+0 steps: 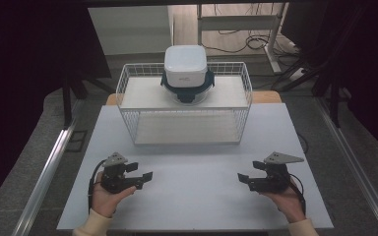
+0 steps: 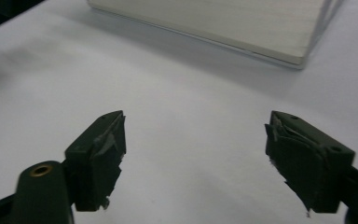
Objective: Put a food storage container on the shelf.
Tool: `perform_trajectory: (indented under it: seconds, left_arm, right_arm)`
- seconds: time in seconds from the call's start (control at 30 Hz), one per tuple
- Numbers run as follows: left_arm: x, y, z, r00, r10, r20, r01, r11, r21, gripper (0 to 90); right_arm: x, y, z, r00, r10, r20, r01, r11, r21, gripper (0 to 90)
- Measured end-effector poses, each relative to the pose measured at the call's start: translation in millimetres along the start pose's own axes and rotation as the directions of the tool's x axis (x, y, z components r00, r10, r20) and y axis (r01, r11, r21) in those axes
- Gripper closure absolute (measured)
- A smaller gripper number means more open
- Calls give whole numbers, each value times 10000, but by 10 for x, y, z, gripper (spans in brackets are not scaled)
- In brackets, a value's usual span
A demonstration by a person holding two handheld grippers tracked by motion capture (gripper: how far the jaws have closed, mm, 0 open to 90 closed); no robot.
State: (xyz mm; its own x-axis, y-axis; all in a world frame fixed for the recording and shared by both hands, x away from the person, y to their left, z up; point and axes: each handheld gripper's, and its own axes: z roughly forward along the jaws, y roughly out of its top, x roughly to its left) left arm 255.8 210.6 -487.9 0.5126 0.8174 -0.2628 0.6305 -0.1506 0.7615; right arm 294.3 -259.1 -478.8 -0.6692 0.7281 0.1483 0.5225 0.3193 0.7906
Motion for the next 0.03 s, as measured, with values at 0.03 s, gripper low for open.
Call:
perform_trajectory:
  seconds: [0.03]
  left_arm:
    - [23, -3, -12, 10000, -45, -39, 44, 10000, -40, 261]
  right_arm:
    - [-8, -5, 12, 10000, -17, 87, 17, 10000, 57, 162]
